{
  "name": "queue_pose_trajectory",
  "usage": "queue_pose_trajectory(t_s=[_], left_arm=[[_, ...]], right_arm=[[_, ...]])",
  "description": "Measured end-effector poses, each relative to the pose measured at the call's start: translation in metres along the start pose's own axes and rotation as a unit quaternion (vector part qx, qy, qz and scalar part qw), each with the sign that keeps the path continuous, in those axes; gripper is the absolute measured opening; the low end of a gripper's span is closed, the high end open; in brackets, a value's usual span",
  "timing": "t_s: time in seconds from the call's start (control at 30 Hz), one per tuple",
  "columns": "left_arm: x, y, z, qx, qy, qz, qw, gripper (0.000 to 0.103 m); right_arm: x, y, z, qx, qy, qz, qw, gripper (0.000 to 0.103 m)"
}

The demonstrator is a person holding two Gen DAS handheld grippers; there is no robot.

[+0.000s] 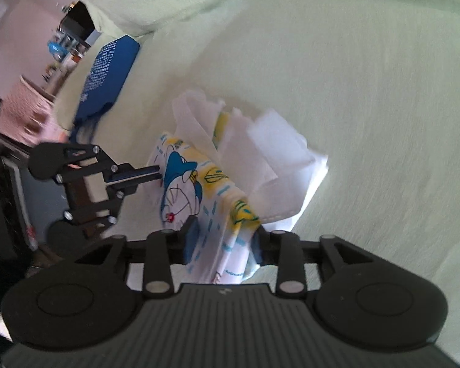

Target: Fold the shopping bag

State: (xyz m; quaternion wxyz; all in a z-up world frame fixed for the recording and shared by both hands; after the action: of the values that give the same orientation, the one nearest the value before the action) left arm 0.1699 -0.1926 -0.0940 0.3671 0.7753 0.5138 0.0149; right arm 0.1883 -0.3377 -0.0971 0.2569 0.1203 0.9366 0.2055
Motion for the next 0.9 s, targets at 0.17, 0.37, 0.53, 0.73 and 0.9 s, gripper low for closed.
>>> queue_pose_trajectory(t_s=[0.17, 0.37, 0.53, 0.73, 0.9], left_arm=[[0.003, -0.002, -0.002, 0.000, -0.002, 0.001, 1.0000, 0.000], [0.005, -0.008, -0.002, -0.013, -0.007, 0.003, 0.9999, 0.000], [0.001, -0.009, -0.003, -0.029, -0.011, -0.002, 0.9995, 0.000], [0.000, -0.009, 0.006, -0.002, -0.006, -0.008, 0.9999, 0.000], [-0.002, -0.006, 0.006, 0.009, -0.005, -0.011, 0.9999, 0.000]], right_arm=[[0.030, 0.032, -0.030, 0.107, -0.100, -0.115, 0.983, 0.038], [0.021, 0.033, -0.047, 0.105, -0.166, -0.093, 0.976, 0.013], [0.021, 0.020, 0.001, 0.128, -0.121, -0.084, 0.981, 0.012], [0.020, 0.027, 0.004, 0.151, -0.116, -0.138, 0.972, 0.012], [0.046, 0.061, -0.020, 0.145, -0.154, -0.240, 0.947, 0.054]])
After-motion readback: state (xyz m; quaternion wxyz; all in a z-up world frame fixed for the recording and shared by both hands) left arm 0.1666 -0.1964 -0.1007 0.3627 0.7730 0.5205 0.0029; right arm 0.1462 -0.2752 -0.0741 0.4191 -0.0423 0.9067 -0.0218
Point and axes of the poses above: each gripper's, at about its wrist camera, not at the fingertips, and z roughly the way its jaws point, y to its left, x to its underside, the point moved 3 cm from there along z, roughly the way its jaws point, and after that the axes turned 10 degrees about z, right-handed, at the moved point
